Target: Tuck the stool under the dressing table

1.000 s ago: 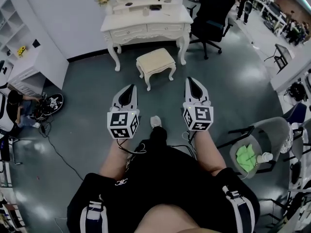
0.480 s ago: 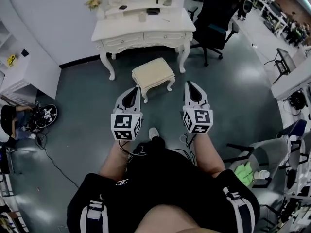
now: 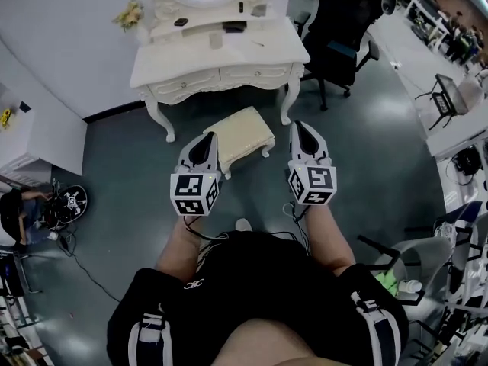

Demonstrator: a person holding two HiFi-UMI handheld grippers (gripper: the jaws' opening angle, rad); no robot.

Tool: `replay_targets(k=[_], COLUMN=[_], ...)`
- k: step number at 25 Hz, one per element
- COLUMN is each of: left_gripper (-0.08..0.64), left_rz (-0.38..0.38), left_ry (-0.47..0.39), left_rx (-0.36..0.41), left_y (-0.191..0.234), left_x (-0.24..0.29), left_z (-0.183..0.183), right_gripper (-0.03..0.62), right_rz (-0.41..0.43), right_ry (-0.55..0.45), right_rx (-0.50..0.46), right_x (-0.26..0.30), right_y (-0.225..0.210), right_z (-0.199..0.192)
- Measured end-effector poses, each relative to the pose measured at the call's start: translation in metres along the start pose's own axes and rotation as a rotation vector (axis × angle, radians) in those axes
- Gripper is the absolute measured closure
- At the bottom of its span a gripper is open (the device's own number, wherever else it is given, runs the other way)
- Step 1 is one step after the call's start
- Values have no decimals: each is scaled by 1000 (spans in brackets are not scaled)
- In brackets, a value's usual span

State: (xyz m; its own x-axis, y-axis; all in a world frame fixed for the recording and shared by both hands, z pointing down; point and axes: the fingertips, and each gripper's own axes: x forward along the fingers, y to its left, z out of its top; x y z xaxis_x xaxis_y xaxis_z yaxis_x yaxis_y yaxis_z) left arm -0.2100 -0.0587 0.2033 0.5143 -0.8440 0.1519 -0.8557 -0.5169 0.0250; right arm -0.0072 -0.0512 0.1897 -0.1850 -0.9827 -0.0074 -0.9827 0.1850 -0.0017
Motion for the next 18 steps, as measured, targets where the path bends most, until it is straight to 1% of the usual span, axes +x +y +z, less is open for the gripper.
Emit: replay_targets(k=[3,6,9,11,15,18], left_gripper=[543,543,543,543,543,543], left_rz=[-9,-8,-1,22,74,129], left_ry=[2,10,19,19,11,5], left_rx=[-6,-10,-27,-31,-40,-44], left_y=[11,15,19,25,35,46], left_x=[24,40,50,58,75,94], left_z=[5,1,-4,-4,-2,4], right_gripper=[577,577,577,577,577,577], right_rz=[5,21,41,62,120,176], right_ry=[1,16,23,26,45,54], right_rx=[17,53,51,56,103,104], right_x=[22,38,56,71,104,139], right_y=[-7,-14,-20,-23,-33,-43], right_z=[-1,-10,-14,-17,-26,-27])
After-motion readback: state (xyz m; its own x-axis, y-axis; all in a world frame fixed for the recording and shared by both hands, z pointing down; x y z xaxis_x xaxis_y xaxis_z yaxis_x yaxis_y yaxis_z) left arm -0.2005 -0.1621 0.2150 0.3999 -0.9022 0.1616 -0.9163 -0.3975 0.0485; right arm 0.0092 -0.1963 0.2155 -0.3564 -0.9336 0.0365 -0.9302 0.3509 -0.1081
